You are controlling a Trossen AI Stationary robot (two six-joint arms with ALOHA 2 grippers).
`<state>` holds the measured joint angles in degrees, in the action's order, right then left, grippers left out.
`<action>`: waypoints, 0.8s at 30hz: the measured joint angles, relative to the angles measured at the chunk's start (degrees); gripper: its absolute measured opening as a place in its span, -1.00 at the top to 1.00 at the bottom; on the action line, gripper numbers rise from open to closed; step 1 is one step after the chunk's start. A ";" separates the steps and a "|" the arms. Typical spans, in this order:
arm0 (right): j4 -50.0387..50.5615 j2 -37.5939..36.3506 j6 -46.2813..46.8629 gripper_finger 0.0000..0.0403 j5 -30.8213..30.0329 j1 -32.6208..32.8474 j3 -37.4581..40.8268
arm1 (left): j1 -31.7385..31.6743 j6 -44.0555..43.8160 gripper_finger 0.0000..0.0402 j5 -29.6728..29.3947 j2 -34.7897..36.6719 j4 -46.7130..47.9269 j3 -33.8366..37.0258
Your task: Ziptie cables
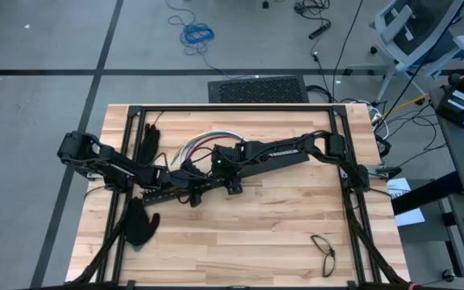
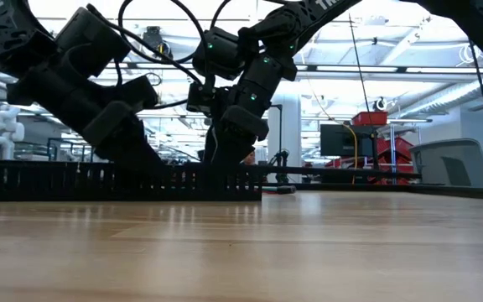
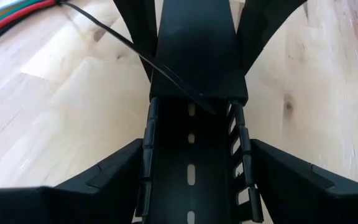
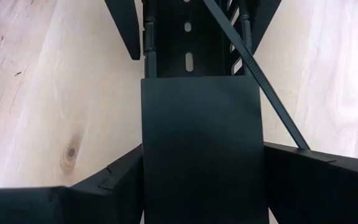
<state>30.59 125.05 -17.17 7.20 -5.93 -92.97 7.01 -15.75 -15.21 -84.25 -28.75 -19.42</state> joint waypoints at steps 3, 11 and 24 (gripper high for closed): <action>-0.02 0.00 0.00 -0.24 0.02 0.00 0.00 | 0.00 0.00 -0.36 -0.26 0.00 -0.59 0.00; -0.07 0.00 0.00 -0.24 0.22 0.00 0.00 | 0.00 0.00 -0.09 -0.71 0.00 -0.80 0.00; -0.35 0.00 -0.99 -0.24 0.37 0.41 -0.02 | 0.02 0.10 -0.03 -0.73 0.00 -0.81 0.00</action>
<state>30.24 125.05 -18.16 7.57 -5.52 -92.99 7.03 -15.64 -15.94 -84.25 -29.56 -19.42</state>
